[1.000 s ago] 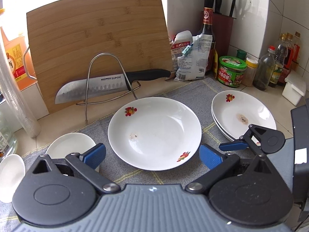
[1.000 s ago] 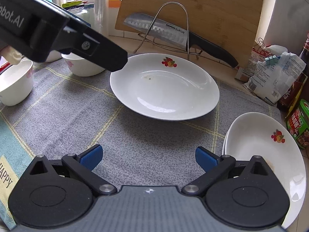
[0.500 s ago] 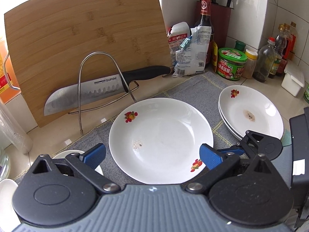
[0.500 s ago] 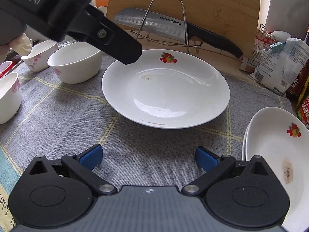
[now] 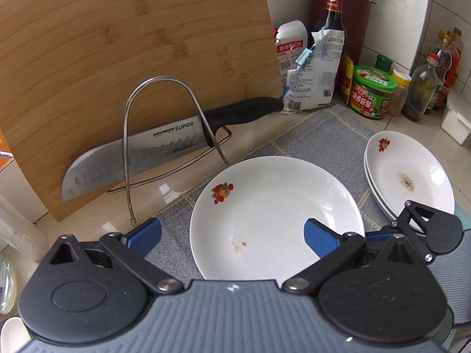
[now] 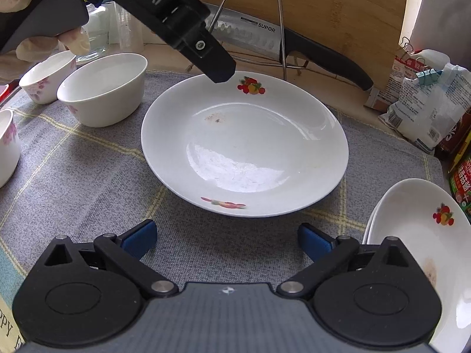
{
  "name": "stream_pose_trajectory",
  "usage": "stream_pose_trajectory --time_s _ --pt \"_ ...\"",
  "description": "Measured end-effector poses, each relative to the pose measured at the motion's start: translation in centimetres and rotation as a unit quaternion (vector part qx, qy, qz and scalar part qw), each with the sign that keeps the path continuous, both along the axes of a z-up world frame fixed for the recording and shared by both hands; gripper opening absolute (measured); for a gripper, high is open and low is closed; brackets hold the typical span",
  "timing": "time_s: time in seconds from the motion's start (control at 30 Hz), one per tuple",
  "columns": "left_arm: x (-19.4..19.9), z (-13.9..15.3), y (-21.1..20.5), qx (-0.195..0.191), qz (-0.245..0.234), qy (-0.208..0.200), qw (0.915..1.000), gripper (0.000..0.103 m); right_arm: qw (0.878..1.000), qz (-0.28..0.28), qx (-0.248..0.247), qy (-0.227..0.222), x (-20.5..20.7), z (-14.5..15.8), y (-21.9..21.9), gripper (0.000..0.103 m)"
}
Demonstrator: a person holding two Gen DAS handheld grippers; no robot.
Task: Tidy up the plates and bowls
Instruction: 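Close the left tool fingers on the fruit-print plate rim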
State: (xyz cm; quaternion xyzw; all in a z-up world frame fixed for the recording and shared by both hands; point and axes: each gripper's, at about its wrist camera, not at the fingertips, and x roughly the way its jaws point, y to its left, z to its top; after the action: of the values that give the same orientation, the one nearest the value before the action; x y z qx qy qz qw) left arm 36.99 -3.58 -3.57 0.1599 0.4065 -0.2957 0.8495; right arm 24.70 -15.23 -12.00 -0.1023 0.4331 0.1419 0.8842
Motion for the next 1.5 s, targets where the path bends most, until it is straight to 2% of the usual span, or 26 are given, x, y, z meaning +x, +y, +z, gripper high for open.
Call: stream_pose_trajectory --time_s 0.17,0.43,0.63,0.9,1.23,1.5 --pt "1.3 -1.2 -0.4 0.003 -0.012 0.024 0.9996 0.102 1.000 -0.010 0.013 0.013 0.6 -0.1 -0.4 0.103" --pt "3.4 -2.5 -2.4 0.007 -0.041 0.048 0.9980 0.101 1.000 -0.012 0.005 0.025 1.1 0.2 0.0 0.103" --pt "5.5 -3.8 -3.8 0.009 -0.055 0.067 0.9962 0.099 1.000 -0.018 -0.016 -0.001 0.5 0.3 0.4 0.103" --pt "6.9 -4.8 -4.5 0.013 -0.061 0.075 0.9952 0.099 0.999 -0.043 -0.002 -0.011 1.3 0.2 -0.7 0.103" --pt "7.0 -5.0 -4.9 0.019 -0.093 0.094 0.9910 0.099 1.000 -0.003 -0.004 -0.028 1.9 0.3 -0.8 0.103" --pt "7.3 -5.5 -5.0 0.033 -0.111 0.122 0.9858 0.100 1.000 0.018 -0.007 -0.024 2.4 0.2 -0.9 0.103"
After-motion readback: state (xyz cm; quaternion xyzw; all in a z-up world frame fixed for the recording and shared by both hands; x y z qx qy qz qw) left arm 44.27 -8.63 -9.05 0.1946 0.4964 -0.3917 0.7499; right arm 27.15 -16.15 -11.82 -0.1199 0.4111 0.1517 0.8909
